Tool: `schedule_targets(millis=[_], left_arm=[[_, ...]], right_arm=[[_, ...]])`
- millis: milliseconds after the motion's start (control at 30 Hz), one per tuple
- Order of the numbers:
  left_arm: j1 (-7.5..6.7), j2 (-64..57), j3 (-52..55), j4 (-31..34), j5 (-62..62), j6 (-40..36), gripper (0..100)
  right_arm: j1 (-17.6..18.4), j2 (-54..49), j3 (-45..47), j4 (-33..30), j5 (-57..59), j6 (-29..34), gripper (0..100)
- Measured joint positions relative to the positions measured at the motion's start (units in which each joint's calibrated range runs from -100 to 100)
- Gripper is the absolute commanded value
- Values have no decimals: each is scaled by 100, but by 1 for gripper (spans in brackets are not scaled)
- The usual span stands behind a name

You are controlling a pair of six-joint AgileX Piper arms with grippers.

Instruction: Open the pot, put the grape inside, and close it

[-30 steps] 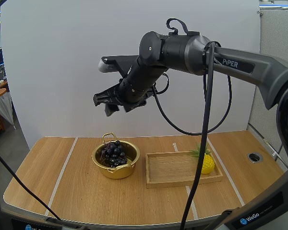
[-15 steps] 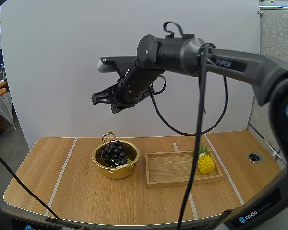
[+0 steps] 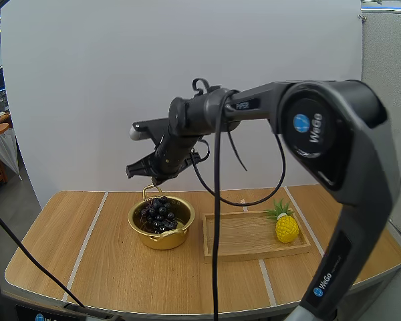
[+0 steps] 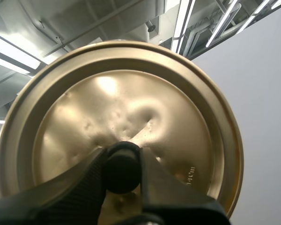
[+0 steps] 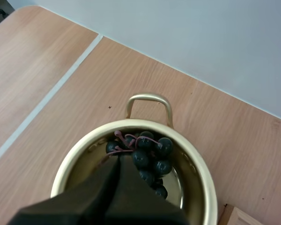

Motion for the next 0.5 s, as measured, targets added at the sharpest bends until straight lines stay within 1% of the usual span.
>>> schedule_targets(millis=[500], left_arm=[[0, 0, 0, 0, 0, 0, 0]], right_arm=[[0, 868, -76, -11, -891, -107, 0]])
